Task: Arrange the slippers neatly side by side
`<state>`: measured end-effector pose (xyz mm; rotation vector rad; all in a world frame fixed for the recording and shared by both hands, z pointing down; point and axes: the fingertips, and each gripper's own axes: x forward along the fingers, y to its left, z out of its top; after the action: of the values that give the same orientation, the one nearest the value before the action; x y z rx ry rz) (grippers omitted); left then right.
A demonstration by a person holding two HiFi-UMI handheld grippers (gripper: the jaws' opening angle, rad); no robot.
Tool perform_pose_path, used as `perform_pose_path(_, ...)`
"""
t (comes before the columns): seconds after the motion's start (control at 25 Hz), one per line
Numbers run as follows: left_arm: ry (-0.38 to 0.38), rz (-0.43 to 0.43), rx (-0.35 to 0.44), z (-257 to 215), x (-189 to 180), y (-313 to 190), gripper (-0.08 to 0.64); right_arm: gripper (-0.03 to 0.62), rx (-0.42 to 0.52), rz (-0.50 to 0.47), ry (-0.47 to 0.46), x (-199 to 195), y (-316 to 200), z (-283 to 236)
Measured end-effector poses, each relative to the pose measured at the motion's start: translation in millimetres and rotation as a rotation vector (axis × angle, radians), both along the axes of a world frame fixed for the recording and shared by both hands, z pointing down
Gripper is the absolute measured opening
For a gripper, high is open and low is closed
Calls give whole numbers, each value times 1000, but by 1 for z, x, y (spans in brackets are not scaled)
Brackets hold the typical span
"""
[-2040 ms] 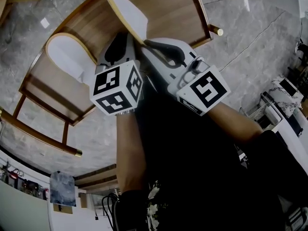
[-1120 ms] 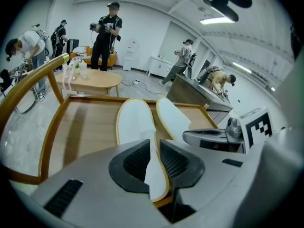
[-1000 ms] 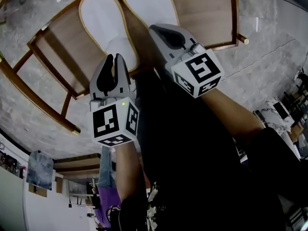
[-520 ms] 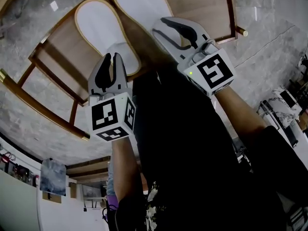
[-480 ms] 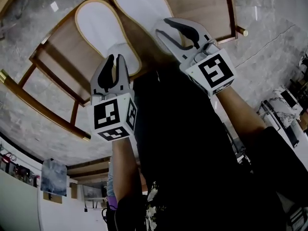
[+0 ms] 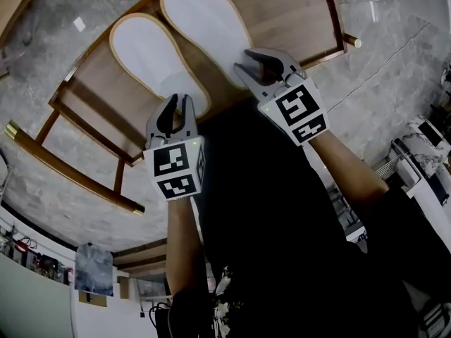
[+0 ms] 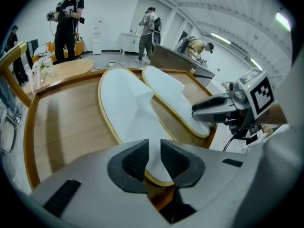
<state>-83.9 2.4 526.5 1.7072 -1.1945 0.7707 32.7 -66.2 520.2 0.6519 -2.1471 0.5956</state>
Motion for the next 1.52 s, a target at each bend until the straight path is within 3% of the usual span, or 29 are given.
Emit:
perform_pose_path(0.52,6,18,19,5,1,-2,61,109,-63,-9,-14,-31,23,3)
perform_pose_path(0.72,-17,-9,88,-14,-4,-12,51,106,-11,10,-49,-34,14,-16)
perform_pose_path(0.84,-24,-52,156,-47,-9,-15,41,56,58,6,-88,-36,12,-51)
perform_pose_path(0.92,-28,-86,236,-80,-13,-20,31,16,128,21,-146,-39,5,-85)
perform_pose_path(1.12,-85,-150,597,-191,-36,-47,5,0,364,87,-364,-54,-34,-190)
perform_pose_path(1.28,-204,-163,770,-259,-53,-61,5,-2,531,111,-444,-56,-46,-270)
perform_pose_path(1.52,-220,-242,1043,-358,-71,-70,3,-2,779,95,-532,-50,-47,-362)
